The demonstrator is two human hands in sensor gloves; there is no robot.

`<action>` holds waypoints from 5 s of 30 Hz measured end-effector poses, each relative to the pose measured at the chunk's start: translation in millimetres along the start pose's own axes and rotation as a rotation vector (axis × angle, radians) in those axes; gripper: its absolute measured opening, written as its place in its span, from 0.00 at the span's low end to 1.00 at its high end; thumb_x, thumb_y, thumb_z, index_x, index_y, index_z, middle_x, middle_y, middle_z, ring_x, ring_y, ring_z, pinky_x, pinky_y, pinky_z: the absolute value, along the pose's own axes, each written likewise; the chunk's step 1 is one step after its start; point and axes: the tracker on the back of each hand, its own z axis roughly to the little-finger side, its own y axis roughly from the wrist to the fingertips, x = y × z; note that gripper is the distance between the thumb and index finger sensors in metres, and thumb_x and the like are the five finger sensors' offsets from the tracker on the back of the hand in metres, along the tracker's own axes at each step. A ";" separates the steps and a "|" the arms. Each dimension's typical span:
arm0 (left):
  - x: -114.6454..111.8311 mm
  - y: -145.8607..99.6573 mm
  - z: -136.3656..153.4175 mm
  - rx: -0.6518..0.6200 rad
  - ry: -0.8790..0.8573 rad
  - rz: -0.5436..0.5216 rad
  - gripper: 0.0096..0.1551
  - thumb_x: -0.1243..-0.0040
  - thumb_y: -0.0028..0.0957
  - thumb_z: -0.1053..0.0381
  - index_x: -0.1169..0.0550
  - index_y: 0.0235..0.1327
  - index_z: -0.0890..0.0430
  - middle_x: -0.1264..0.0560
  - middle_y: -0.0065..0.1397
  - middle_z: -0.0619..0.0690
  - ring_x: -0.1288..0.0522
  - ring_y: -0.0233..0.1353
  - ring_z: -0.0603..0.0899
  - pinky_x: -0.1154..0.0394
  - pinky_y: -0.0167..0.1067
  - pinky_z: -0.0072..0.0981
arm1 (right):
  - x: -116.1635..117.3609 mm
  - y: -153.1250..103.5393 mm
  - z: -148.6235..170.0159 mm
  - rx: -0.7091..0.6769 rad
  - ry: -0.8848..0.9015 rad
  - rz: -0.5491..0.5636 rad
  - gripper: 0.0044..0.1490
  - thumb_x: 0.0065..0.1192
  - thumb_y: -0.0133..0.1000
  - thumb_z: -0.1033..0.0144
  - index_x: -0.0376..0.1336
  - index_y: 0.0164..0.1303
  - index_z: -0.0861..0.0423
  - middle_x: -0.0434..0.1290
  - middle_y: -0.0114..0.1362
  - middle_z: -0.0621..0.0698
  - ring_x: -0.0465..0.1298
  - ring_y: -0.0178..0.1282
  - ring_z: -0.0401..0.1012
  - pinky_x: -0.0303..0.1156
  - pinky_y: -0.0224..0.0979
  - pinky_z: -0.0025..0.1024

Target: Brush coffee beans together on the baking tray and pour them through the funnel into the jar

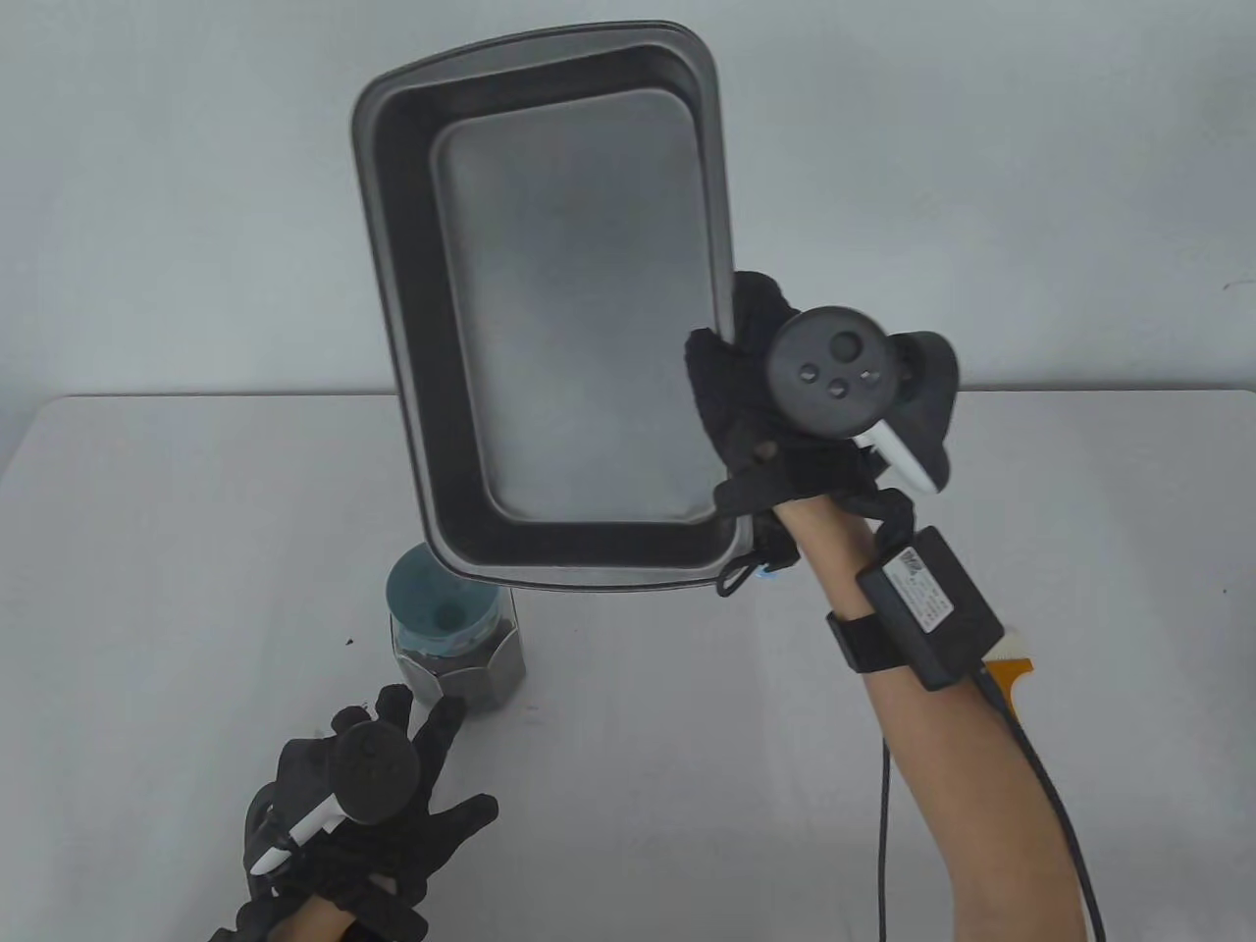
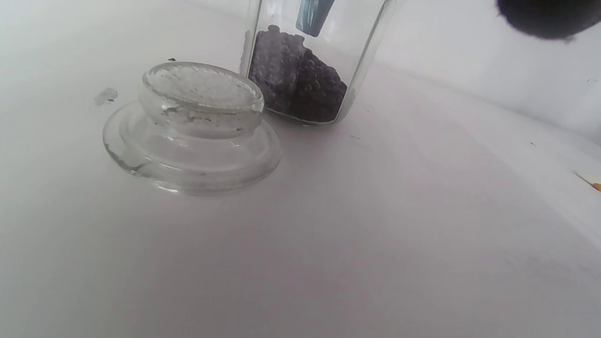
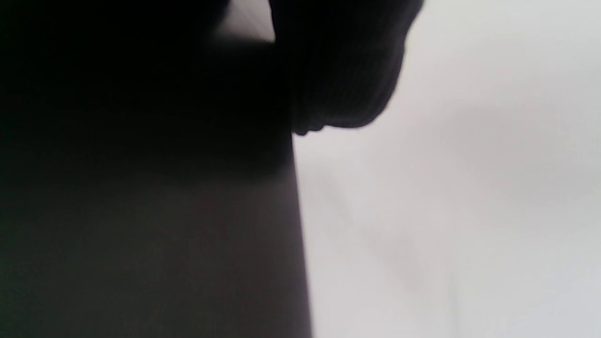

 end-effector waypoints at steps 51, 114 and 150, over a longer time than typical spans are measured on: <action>0.3 1.8 0.8 0.034 -0.012 0.019 0.57 0.58 0.44 0.14 0.60 0.82 0.33 0.65 0.88 0.57 0.62 0.86 0.79 0.57 0.78 0.74 | 183.8 -212.2 248.7 0.533 -0.067 -0.561 0.20 0.66 0.61 0.51 0.61 0.58 0.43 0.77 0.59 0.46 0.86 0.45 0.28 0.88 0.48 0.20; 68.9 56.1 -45.4 0.011 0.446 -0.698 0.20 0.41 0.51 0.34 0.22 0.55 0.35 0.18 0.60 0.35 0.29 0.80 0.48 0.47 0.82 0.63 | 115.2 -217.1 251.3 0.357 -0.431 -0.418 0.65 0.54 0.47 0.26 0.26 0.77 0.44 0.35 0.83 0.68 0.40 0.80 0.73 0.44 0.72 0.75; -51.1 -3.9 -102.5 -0.388 0.968 -0.498 0.20 0.39 0.48 0.33 0.21 0.52 0.34 0.18 0.58 0.35 0.29 0.80 0.48 0.47 0.82 0.63 | 120.3 -217.6 254.1 0.395 -0.417 -0.466 0.64 0.55 0.48 0.28 0.27 0.77 0.44 0.38 0.84 0.67 0.42 0.80 0.73 0.45 0.72 0.74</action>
